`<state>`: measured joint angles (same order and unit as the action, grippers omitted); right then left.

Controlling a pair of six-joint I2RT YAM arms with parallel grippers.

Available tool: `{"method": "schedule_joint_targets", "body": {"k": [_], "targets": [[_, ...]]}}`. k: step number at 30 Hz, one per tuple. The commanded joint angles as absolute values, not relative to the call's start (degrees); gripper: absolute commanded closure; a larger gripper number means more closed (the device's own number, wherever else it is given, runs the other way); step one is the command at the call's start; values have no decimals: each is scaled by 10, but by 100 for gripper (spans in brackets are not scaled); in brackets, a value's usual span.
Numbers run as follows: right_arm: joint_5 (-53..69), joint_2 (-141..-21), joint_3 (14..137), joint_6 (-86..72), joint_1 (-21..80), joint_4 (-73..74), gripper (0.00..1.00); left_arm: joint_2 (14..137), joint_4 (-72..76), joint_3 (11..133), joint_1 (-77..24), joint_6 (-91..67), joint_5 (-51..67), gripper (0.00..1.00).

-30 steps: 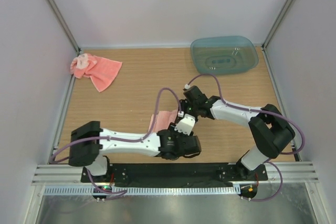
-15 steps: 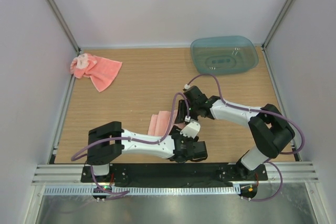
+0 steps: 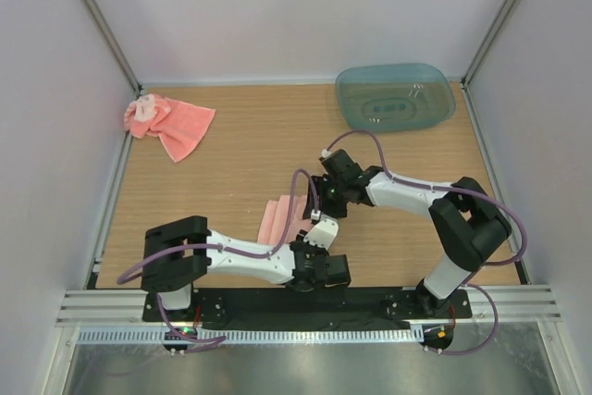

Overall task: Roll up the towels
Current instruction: Roll the towel

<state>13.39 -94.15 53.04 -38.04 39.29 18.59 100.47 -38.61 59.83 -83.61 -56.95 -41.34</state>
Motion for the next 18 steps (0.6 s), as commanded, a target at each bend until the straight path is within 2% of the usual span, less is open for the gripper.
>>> {"method": "schedule_joint_targets", "body": {"k": [1,5,9,18], "targets": [[127,-964,526,-350,379,234,36,987,-370,570,-830,-583,-387,70],[150,-961,521,-335,336,234,31,948,-336,545,-820,-568,-362,75],[174,-942,510,-323,249,232,22,887,-276,494,-807,-551,-329,77],[125,-891,534,-306,170,285,10,781,-178,405,-781,-537,-267,79]]}}
